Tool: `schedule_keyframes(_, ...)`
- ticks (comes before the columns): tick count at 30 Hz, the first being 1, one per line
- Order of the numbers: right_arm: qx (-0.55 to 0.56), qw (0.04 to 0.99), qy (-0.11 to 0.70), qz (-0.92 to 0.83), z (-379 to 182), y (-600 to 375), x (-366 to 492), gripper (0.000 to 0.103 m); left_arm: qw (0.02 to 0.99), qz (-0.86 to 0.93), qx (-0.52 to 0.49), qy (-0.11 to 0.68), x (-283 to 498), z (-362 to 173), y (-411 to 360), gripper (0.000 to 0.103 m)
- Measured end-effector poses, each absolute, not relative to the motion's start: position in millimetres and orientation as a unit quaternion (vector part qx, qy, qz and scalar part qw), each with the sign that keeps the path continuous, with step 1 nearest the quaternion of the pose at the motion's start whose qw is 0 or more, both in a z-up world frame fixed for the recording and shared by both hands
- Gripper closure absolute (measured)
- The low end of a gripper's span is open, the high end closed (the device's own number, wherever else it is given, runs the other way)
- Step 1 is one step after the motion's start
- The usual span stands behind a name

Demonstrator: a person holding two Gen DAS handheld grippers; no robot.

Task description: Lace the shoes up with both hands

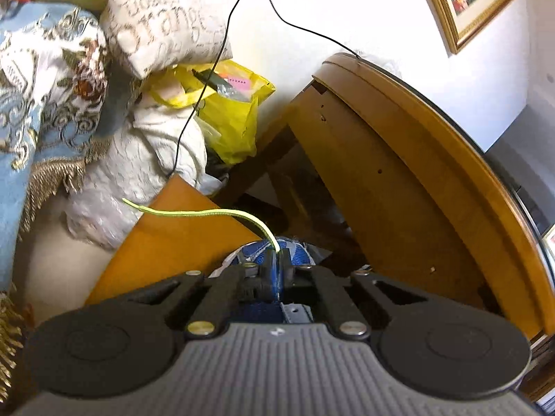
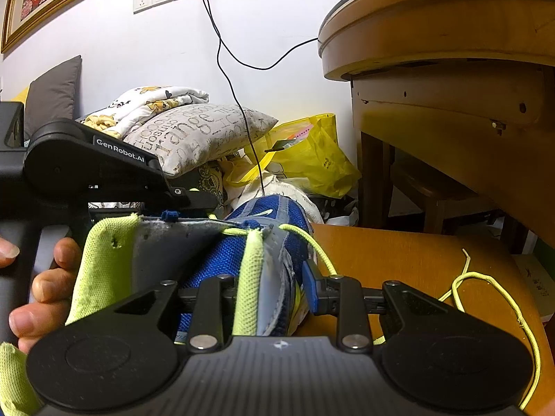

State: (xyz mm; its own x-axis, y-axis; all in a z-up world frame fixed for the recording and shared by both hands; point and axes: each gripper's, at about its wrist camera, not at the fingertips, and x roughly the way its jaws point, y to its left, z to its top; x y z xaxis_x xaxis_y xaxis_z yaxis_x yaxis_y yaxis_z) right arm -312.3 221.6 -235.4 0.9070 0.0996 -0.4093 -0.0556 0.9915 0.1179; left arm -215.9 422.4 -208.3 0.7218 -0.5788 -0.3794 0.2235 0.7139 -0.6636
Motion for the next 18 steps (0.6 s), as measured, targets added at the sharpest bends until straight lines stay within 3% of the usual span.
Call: schedule_keyframes(18,0.057,0.974,0.216,0.033,-236,225,-311,0.068,0.926,-0.183,-0.210,0.256,-225,-199,411,0.101)
